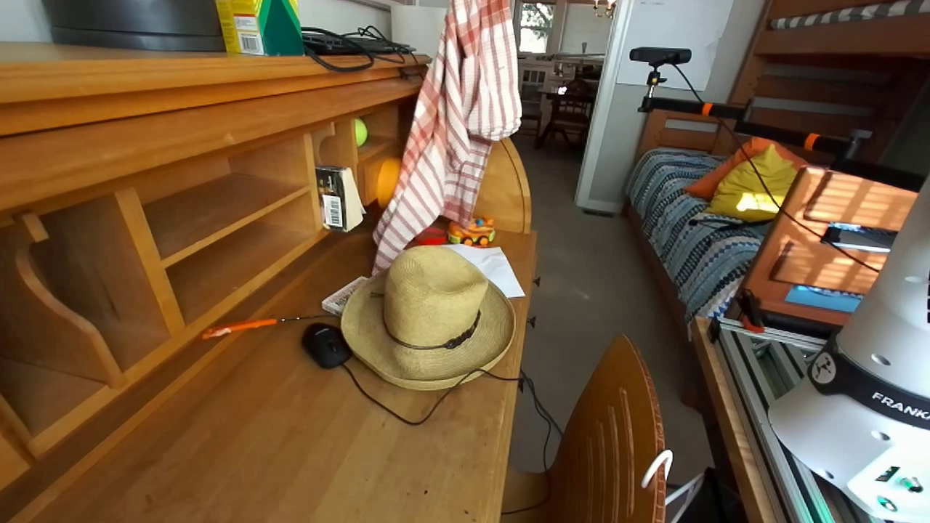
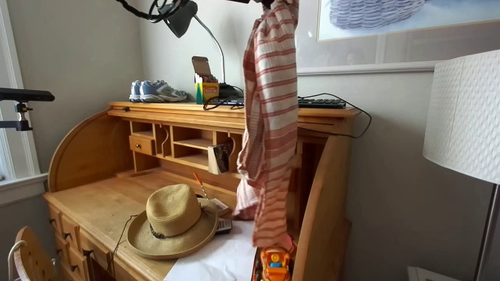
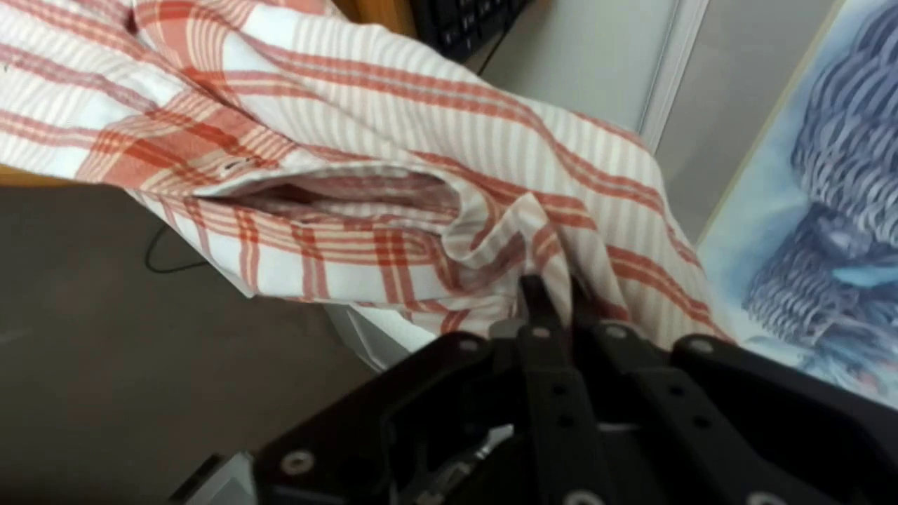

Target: Put the towel on the top of the dresser

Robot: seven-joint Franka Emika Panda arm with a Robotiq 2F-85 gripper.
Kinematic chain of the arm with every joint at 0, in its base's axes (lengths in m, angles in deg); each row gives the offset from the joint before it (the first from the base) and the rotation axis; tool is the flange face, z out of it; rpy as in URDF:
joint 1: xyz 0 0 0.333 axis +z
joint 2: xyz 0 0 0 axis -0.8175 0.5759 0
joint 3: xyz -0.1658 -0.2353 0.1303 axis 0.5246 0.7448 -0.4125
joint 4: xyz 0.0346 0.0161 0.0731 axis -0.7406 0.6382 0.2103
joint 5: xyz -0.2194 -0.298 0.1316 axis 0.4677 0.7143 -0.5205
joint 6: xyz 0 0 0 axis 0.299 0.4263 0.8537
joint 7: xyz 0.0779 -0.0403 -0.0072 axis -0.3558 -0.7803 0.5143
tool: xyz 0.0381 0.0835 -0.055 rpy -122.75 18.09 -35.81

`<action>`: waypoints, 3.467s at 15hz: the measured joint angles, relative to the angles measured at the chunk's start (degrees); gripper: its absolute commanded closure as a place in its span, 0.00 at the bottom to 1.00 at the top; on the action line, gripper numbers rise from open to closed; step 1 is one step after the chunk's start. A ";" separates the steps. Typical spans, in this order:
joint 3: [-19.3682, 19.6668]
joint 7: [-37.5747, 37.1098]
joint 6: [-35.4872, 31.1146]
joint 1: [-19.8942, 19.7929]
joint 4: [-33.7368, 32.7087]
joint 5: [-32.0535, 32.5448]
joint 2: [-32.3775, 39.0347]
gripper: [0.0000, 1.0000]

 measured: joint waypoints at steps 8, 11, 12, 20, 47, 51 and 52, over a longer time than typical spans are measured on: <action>-0.08 -10.21 -1.24 -0.06 -9.98 5.69 6.10 0.99; -0.23 -10.13 -1.68 -0.07 -10.18 5.43 6.24 0.99; -0.73 -9.81 -2.97 0.08 -10.82 4.64 6.57 0.99; -4.21 3.96 -7.50 8.28 -32.17 -10.96 13.89 0.99; 7.85 -18.40 -14.75 20.10 -59.44 -22.13 30.03 0.99; 9.46 -26.06 -4.07 21.28 -59.49 -22.52 30.07 0.99; 9.07 -26.09 -1.48 21.54 -59.51 -22.56 29.93 0.99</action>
